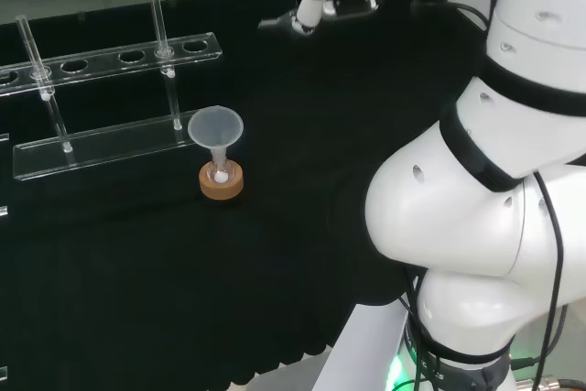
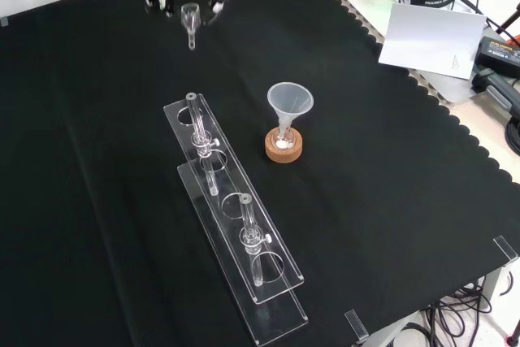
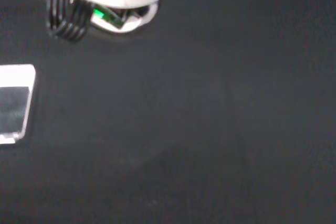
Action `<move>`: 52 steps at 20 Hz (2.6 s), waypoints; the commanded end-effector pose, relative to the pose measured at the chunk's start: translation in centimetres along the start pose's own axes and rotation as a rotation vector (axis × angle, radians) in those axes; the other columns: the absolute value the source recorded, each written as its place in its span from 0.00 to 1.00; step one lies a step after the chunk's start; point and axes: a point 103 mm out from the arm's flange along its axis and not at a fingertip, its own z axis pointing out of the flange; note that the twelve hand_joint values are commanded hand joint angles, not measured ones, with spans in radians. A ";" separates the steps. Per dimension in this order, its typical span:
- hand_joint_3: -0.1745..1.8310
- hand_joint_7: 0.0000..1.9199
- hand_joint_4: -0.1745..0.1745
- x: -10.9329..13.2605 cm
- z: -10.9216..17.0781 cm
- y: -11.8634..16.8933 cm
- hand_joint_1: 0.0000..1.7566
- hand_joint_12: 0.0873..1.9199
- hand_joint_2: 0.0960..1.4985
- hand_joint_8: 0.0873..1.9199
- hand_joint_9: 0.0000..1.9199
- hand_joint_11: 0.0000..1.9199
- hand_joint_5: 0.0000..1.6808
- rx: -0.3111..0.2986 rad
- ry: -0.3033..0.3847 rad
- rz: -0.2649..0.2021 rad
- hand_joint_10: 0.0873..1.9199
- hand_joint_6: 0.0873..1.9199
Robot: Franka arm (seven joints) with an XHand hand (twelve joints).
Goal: Put the weighing funnel back on the table.
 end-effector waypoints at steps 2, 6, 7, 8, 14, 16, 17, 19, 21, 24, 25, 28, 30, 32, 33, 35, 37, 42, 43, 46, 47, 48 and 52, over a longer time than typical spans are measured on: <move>0.44 0.23 1.00 -0.7 4.8 4.5 0.64 0.56 0.39 0.30 0.42 0.36 0.75 0.079 -0.102 0.026 0.18 0.35; 0.44 0.23 1.00 -0.8 5.7 4.9 0.64 0.56 0.39 0.30 0.42 0.36 0.75 0.083 -0.107 0.026 0.18 0.35; 0.44 0.23 1.00 -0.8 6.0 5.0 0.64 0.56 0.39 0.30 0.42 0.36 0.75 0.080 -0.110 0.031 0.18 0.35; 0.44 0.23 1.00 -0.8 6.2 5.1 0.64 0.56 0.39 0.30 0.42 0.36 0.75 0.076 -0.110 0.035 0.18 0.35; 0.44 0.23 1.00 -0.2 8.2 5.9 0.64 0.56 0.39 0.31 0.42 0.36 0.75 0.068 -0.110 0.023 0.18 0.35; 0.44 0.23 1.00 0.0 8.8 6.3 0.64 0.56 0.39 0.31 0.42 0.36 0.75 0.069 -0.109 0.021 0.18 0.35; 0.44 0.23 1.00 0.1 9.0 6.4 0.64 0.56 0.39 0.31 0.42 0.36 0.75 0.069 -0.108 0.018 0.18 0.35; 0.44 0.23 1.00 0.2 9.5 6.8 0.64 0.56 0.39 0.31 0.42 0.36 0.75 0.066 -0.106 0.013 0.18 0.35; 0.44 0.23 1.00 0.2 9.9 7.1 0.64 0.56 0.39 0.31 0.42 0.36 0.75 0.062 -0.102 0.011 0.18 0.35; 0.44 0.23 1.00 0.3 10.7 7.5 0.64 0.56 0.39 0.31 0.42 0.36 0.75 0.062 -0.091 0.002 0.18 0.35; 0.44 0.23 1.00 0.3 11.0 7.6 0.64 0.56 0.39 0.31 0.42 0.36 0.75 0.059 -0.086 -0.003 0.18 0.35; 0.44 0.23 1.00 0.5 12.0 8.2 0.64 0.56 0.39 0.31 0.42 0.36 0.75 0.058 -0.086 -0.015 0.18 0.35; 0.44 0.23 1.00 0.6 12.7 8.6 0.64 0.56 0.39 0.31 0.42 0.36 0.75 0.061 -0.086 -0.019 0.18 0.35; 0.44 0.23 1.00 0.7 13.4 9.0 0.64 0.55 0.39 0.31 0.42 0.36 0.74 0.058 -0.081 -0.025 0.18 0.35; 0.44 0.23 1.00 0.7 13.7 9.1 0.64 0.55 0.39 0.31 0.42 0.36 0.74 0.051 -0.081 -0.027 0.18 0.35; 0.44 0.23 1.00 0.7 14.1 9.5 0.64 0.55 0.39 0.31 0.42 0.36 0.74 0.045 -0.073 -0.031 0.18 0.35; 0.44 0.23 1.00 0.7 14.5 9.9 0.64 0.55 0.39 0.31 0.43 0.36 0.74 0.040 -0.067 -0.036 0.18 0.35; 0.44 0.23 1.00 0.9 15.3 10.9 0.64 0.55 0.39 0.31 0.43 0.36 0.74 0.050 -0.059 -0.048 0.18 0.35; 0.44 0.23 1.00 0.9 15.5 11.0 0.64 0.55 0.39 0.31 0.43 0.36 0.74 0.052 -0.057 -0.050 0.18 0.35; 0.44 0.23 1.00 1.1 15.7 11.4 0.64 0.55 0.39 0.31 0.43 0.36 0.74 0.052 -0.059 -0.056 0.18 0.35; 0.44 0.23 1.00 1.2 15.8 11.5 0.64 0.55 0.39 0.31 0.43 0.36 0.74 0.052 -0.059 -0.058 0.18 0.35; 0.44 0.23 1.00 1.2 15.8 11.6 0.64 0.55 0.39 0.31 0.43 0.36 0.74 0.053 -0.061 -0.060 0.18 0.35; 0.44 0.23 1.00 1.6 16.0 11.9 0.64 0.55 0.39 0.31 0.43 0.37 0.74 0.063 -0.065 -0.066 0.18 0.35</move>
